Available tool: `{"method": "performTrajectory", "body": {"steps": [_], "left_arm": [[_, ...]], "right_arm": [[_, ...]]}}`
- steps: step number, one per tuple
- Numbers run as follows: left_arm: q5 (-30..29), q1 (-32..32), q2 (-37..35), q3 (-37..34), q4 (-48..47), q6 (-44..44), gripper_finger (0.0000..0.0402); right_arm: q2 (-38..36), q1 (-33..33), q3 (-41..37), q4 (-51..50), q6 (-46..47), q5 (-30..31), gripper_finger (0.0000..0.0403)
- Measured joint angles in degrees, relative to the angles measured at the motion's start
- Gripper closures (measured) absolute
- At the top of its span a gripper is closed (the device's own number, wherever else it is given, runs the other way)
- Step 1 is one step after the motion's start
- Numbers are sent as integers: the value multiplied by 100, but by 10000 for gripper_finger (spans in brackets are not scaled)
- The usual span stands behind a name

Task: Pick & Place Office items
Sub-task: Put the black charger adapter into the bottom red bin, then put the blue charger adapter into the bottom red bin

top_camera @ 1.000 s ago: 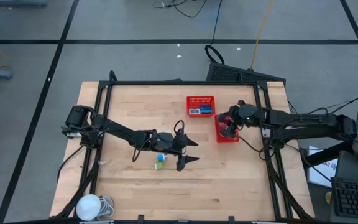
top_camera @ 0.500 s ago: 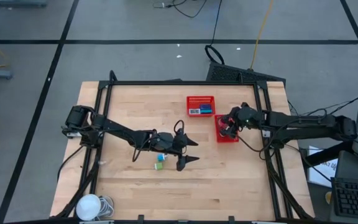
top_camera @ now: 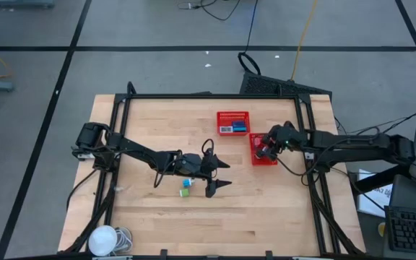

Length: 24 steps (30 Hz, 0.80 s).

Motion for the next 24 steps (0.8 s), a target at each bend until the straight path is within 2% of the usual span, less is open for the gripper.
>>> {"method": "performTrajectory", "body": {"steps": [14, 20, 24], "left_arm": [[-2, 2, 0, 0, 3, -13, 78], [-4, 4, 0, 0, 5, -21, 78], [-4, 4, 0, -2, 5, -12, 78]], "right_arm": [[614, 0, -27, 384, -115, -121, 270], [649, 0, -27, 427, -131, -112, 161], [645, 0, -27, 578, -161, -113, 115]]}}
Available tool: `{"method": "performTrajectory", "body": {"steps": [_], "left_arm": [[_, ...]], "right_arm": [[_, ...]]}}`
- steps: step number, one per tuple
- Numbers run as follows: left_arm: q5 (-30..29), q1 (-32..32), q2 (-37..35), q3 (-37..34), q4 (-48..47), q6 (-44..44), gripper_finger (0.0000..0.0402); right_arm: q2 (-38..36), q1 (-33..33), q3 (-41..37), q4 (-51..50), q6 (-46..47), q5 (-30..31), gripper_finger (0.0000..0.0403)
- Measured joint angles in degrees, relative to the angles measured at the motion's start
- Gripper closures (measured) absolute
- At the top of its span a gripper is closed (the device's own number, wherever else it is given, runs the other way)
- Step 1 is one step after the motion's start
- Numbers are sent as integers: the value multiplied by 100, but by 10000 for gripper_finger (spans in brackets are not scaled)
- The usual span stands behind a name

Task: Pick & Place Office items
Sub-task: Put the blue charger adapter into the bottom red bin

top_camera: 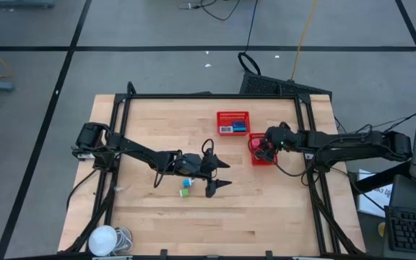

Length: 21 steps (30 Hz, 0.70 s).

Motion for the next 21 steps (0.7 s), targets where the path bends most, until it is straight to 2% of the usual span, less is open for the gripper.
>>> {"method": "performTrajectory", "body": {"steps": [7, 12, 16, 21], "left_arm": [[83, 0, -229, 0, -292, 13, 78], [136, -40, -779, -1, -1720, -263, 78], [306, -214, -1137, 4, -3141, -676, 78], [-449, -508, -1106, 2, -4999, -1234, 78]], "right_arm": [[-429, 0, 79, 147, -460, -5, 101], [-957, 22, 182, 350, -575, -18, 110], [-1274, 88, 186, 916, -793, -125, 115], [-1406, 237, 189, 1884, -1028, -875, 117]]}}
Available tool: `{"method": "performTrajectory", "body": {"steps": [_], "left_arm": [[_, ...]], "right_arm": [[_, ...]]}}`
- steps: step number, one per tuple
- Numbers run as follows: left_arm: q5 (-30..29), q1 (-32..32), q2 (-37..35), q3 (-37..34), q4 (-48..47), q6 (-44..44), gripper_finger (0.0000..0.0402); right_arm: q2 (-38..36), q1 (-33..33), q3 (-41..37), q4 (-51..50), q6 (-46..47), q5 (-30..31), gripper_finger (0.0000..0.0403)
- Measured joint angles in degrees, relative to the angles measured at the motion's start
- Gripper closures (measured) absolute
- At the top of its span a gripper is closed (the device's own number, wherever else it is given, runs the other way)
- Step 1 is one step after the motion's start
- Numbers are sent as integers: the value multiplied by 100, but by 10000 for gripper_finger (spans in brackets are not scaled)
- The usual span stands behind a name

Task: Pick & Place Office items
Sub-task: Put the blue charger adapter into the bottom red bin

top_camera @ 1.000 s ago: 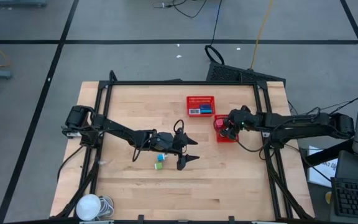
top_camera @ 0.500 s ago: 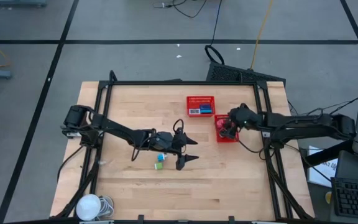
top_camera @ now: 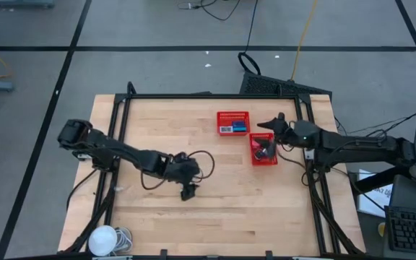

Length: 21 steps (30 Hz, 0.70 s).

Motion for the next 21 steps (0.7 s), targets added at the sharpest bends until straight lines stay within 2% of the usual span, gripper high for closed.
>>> {"method": "performTrajectory", "body": {"steps": [4, 21], "left_arm": [[-42, -148, 212, -4, -666, -424, 78], [20, -204, 1096, -2, -859, -724, 78]], "right_arm": [[27, 166, 1, 550, 2, -191, 117], [157, 276, 1, 589, -164, -178, 122]]}}
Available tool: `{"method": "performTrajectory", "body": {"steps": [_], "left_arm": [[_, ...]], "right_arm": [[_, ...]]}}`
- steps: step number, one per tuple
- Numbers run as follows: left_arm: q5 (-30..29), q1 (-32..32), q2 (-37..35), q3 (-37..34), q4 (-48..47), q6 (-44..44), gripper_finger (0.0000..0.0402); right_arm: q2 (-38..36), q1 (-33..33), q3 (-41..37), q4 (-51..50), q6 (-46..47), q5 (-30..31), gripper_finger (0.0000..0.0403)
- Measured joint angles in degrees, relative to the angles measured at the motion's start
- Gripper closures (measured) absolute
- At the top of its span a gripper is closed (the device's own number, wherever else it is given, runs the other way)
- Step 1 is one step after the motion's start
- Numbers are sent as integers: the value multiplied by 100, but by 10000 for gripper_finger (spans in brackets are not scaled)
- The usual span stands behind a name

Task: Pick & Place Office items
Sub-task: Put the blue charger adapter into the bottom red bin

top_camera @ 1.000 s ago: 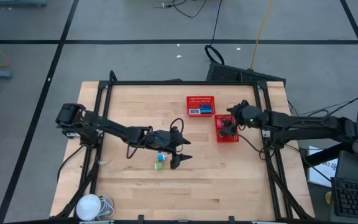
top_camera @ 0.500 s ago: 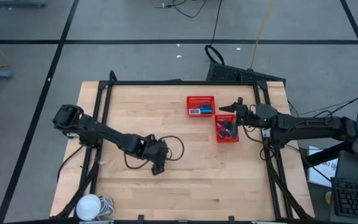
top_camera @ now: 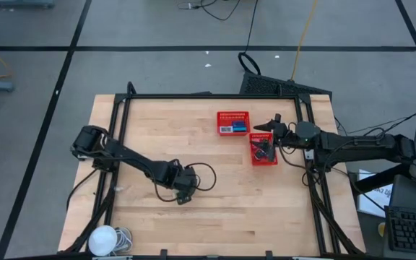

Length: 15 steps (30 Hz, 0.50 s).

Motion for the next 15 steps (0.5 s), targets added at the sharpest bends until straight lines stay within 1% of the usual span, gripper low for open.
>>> {"method": "performTrajectory", "body": {"steps": [10, 12, 15], "left_arm": [[38, 85, 58, 8, 59, 81, 82], [38, 85, 60, 8, 67, 70, 95], [23, 83, 63, 8, 82, -76, 131]], "right_arm": [[0, 0, 0, -22, -6, 2, 122], [0, 0, 0, -24, -6, 2, 122], [0, 0, 0, -22, -6, 2, 122]]}}
